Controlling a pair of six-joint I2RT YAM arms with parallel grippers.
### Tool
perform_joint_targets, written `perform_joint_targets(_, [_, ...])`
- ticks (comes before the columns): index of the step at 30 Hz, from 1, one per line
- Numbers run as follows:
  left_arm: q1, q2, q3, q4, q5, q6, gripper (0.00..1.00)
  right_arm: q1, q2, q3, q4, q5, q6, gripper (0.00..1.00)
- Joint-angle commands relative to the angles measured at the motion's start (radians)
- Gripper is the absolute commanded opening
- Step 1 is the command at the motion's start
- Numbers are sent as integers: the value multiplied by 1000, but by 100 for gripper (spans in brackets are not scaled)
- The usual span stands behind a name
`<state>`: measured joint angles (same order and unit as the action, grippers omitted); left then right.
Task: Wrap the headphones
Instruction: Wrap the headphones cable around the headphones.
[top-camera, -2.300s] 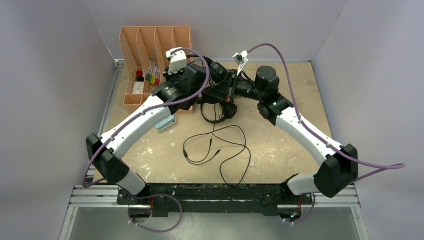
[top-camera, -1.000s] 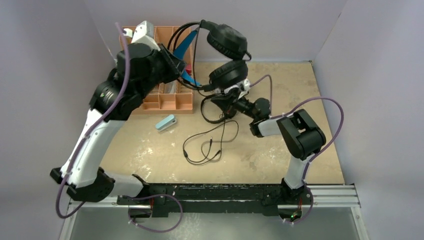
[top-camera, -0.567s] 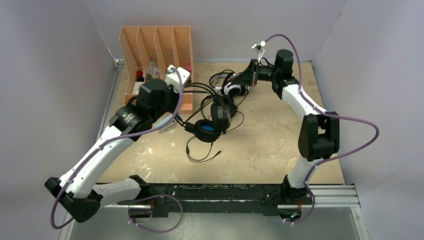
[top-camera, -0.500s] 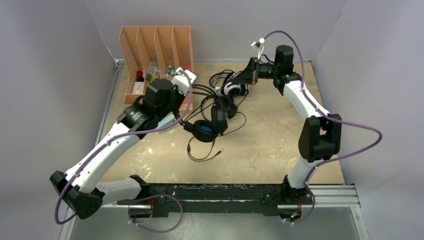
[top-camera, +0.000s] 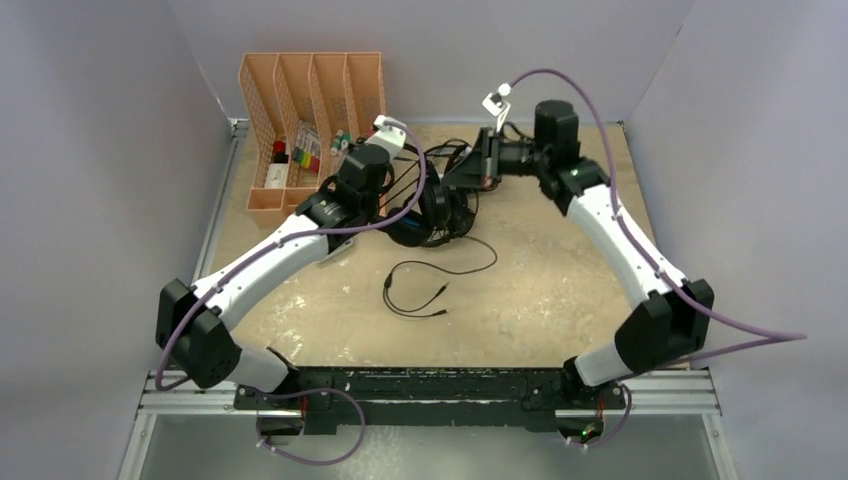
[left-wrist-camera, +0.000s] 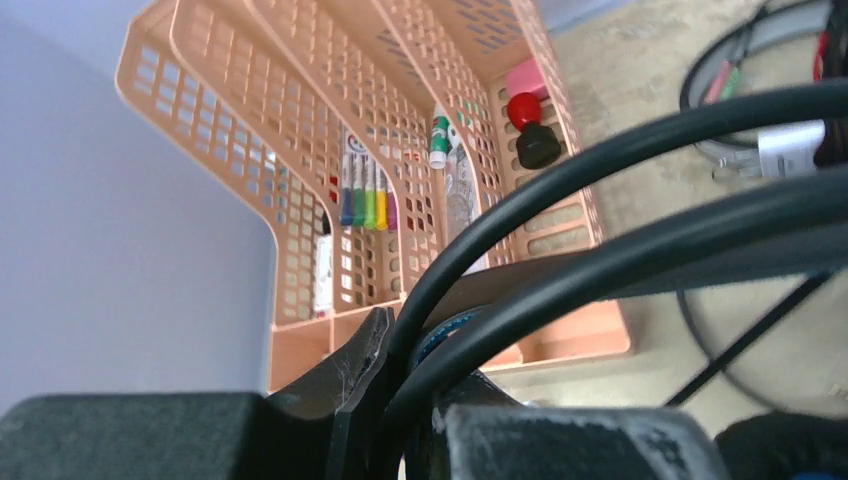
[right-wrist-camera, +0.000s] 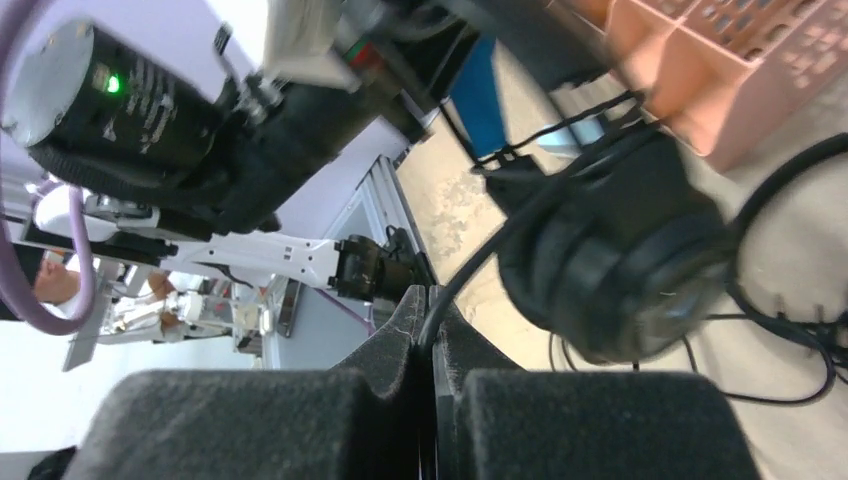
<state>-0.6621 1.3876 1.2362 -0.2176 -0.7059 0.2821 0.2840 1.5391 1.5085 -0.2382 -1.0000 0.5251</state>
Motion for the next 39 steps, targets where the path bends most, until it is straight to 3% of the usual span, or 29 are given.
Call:
perform_joint_targets(1, [13,41,150,4,-291,-337,0,139,-162,-213,499,202,306,5])
perform_joint_targets(4, [12,62,286,-133,-281,-591,0,287,-229,-396,778,469,285,8])
perform_joint_targets(9, [16,51,424,-236,-162,-822,0,460,-237,-666,1252,728,56,21])
perform_joint_targets(13, [22,17,480,-256,13,-963,0,495,-104,-785,1638,757,-97,32])
perform_joint_targets(15, [22,-1,503,-284,92,-1020,0,492,-28,-800,1743,734,-130,40])
perform_joint_targets(17, [22,-34,494,-292,183,-1075,0,468,37,-783,1804,719,-160,49])
perform_joint_targets(24, [22,-124,514,-349,404,-1149,0,328,291,-630,1938,583,-26,52])
perform_joint_targets(26, [23,-135,533,-361,424,-1148,0,299,360,-592,1944,548,6,54])
perform_joint_targets(28, [22,-140,558,-378,430,-1143,0,274,406,-560,1908,513,30,47])
perform_joint_targets(30, [22,-143,584,-372,450,-1137,0,249,429,-545,1905,466,70,24])
perform_joint_targets(33, [23,-129,669,-379,554,-1080,0,176,439,-522,1813,379,155,0])
perform_joint_targets(35, [22,-142,690,-343,724,-981,0,77,428,-514,1710,285,247,0])
perform_joint_targets(37, [22,-146,727,-421,884,-850,0,-30,393,-485,1563,185,291,0])
perform_joint_targets(39, [23,-180,700,-526,1005,-723,0,-119,337,-381,1208,138,196,0])
